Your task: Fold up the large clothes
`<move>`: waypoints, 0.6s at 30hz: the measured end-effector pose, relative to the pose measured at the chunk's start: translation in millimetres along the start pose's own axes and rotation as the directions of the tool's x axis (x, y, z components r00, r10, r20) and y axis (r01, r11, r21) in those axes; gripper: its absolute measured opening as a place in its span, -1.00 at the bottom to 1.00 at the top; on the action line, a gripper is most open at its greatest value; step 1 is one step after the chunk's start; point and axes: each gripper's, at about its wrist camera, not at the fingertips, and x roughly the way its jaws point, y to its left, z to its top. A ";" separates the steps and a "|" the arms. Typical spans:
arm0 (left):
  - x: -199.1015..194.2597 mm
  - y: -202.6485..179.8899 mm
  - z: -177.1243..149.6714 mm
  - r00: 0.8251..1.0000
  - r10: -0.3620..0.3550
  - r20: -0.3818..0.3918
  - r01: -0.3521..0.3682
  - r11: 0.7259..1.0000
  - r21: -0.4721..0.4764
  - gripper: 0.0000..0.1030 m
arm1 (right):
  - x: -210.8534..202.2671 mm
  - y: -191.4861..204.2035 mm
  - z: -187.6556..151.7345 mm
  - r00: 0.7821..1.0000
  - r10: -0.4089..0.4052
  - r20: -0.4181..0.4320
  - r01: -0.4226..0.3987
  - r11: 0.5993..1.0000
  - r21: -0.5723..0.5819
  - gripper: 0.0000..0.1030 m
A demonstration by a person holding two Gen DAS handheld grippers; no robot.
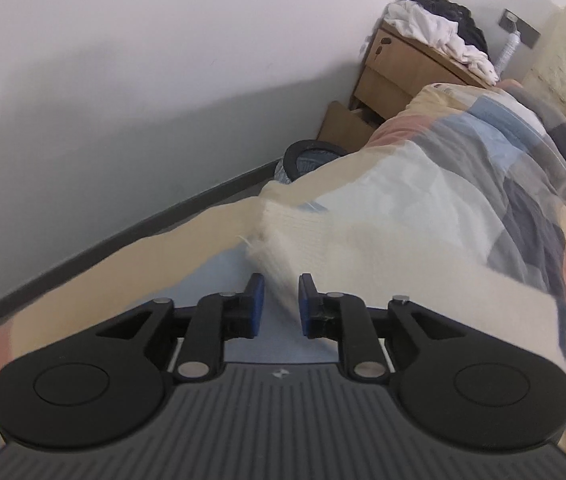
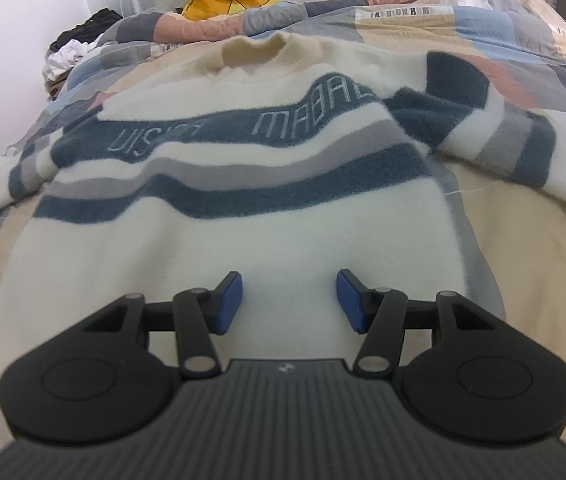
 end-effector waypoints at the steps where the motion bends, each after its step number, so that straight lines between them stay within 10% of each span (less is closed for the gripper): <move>1: -7.5 -1.2 -1.7 1.000 -0.012 0.007 0.012 1.000 0.011 -0.49 | -1.9 0.6 -0.4 1.000 0.002 0.002 -0.002 1.000 0.001 0.08; 7: -61.3 -15.5 -18.9 0.999 -0.036 -0.003 0.036 0.998 0.047 -0.15 | -14.7 -1.7 -4.7 0.999 0.029 0.017 -0.029 0.999 0.019 0.05; 18: -138.1 -118.9 -78.9 0.978 -0.130 -0.161 0.162 0.965 0.205 -0.13 | -27.1 -15.5 -9.7 0.995 0.093 0.028 -0.095 0.991 0.089 0.05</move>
